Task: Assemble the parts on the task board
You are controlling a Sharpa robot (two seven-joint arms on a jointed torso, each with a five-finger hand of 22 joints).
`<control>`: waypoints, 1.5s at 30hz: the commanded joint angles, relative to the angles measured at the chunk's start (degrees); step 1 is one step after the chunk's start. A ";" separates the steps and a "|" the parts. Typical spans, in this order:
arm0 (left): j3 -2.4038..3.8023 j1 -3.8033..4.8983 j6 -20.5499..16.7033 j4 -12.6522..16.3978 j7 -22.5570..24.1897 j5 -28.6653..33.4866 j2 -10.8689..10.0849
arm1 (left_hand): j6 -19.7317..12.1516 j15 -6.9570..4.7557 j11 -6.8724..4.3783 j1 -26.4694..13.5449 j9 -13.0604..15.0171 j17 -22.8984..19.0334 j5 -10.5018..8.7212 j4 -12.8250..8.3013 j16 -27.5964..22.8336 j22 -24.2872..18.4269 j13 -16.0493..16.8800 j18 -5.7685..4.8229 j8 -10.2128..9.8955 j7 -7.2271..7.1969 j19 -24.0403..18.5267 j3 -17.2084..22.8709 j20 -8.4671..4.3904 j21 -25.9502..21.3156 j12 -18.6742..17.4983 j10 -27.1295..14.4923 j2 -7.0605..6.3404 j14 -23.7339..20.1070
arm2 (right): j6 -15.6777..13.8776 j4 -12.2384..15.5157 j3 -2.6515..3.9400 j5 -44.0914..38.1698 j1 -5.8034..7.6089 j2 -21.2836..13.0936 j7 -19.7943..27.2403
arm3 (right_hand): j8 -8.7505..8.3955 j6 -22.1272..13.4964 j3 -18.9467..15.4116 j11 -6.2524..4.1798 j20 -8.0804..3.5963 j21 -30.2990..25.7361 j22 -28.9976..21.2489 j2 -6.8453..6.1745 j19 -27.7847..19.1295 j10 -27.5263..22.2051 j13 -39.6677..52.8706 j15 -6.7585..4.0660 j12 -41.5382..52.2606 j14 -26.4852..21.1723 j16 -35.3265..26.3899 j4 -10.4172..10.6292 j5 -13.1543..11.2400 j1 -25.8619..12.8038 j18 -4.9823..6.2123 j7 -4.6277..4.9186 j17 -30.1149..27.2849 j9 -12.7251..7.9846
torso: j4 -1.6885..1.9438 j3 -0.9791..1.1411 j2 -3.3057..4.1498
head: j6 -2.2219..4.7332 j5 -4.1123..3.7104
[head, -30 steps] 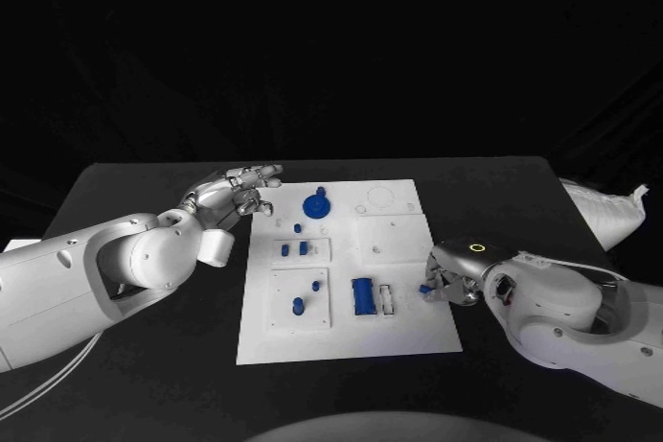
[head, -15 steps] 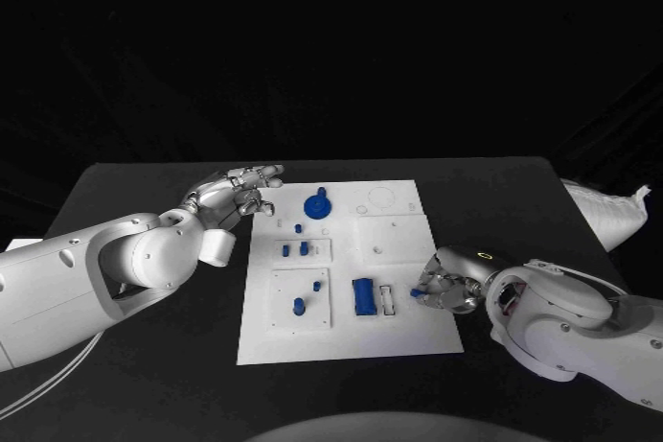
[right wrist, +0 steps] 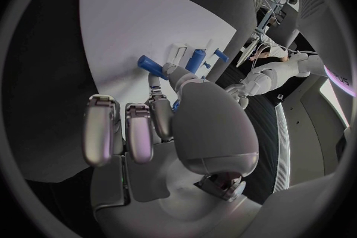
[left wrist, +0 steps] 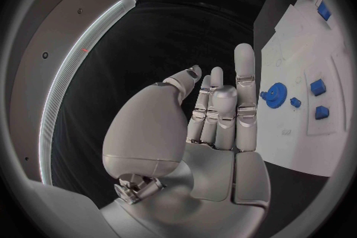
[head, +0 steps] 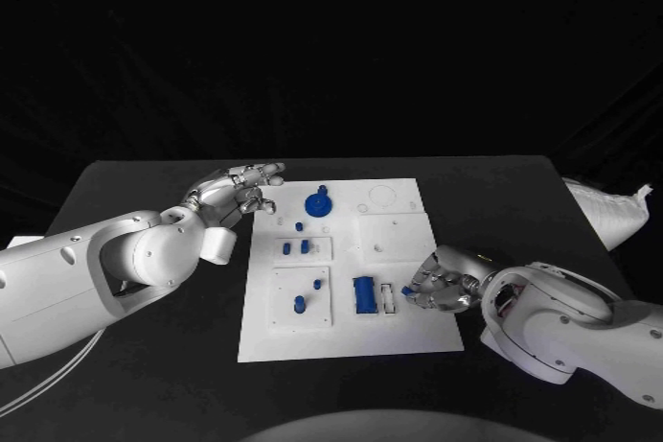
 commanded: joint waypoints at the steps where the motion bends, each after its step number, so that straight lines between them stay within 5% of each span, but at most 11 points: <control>1: 0.03 0.02 1.04 0.20 0.35 -0.19 0.02 | -0.31 -0.08 0.04 -0.02 0.04 -0.08 0.03 0.00 0.19 -0.09 0.08 0.60 0.28 0.04 -0.04 -0.01 0.40 -0.28 0.12 -0.32 0.13 -0.42 | -2.58 0.07 -0.01 2.77 -0.06 0.49 0.49 | 0.18 0.94 0.23 -0.12 -0.05 -0.06 0.16 -0.23 0.88 1.53 5.35 -0.14 0.40 4.91 0.18 0.41 -0.15 -1.17 -0.87 -0.55 9.53 1.79 | 0.02 -0.05 -0.04 | -0.07 0.02; 14: 0.04 0.02 1.05 0.35 0.36 -0.19 -0.03 | -0.31 -0.08 0.04 -0.02 0.04 -0.08 0.03 0.00 0.19 -0.09 0.08 0.60 0.28 0.04 -0.04 -0.01 0.40 -0.28 0.12 -0.32 0.13 -0.42 | 0.38 -1.50 -0.01 2.83 -0.06 3.59 -1.00 | 1.20 3.19 -1.81 -0.86 -0.54 0.75 1.39 -0.67 1.37 2.60 7.04 -0.74 3.00 5.09 0.73 2.36 4.12 -5.81 -1.11 -1.49 10.45 2.99 | 0.06 -0.01 0.02 | -0.16 0.02; 45: 0.04 0.03 1.17 0.50 0.15 -0.19 -0.05 | -0.38 -0.06 0.08 -0.06 0.04 -0.13 0.01 0.04 0.19 -0.09 0.07 0.59 0.36 0.07 -0.04 -0.05 0.40 -0.29 0.25 -0.41 0.15 -0.44 | 4.95 -3.19 0.00 -2.93 -0.06 6.36 -1.82 | 4.08 5.99 -4.88 -2.22 -1.54 1.88 3.10 0.78 1.95 3.39 8.22 -1.86 4.60 5.36 1.58 3.88 2.85 -8.75 -1.45 -3.15 11.88 6.44 | 0.02 0.00 0.00 | -0.22 0.24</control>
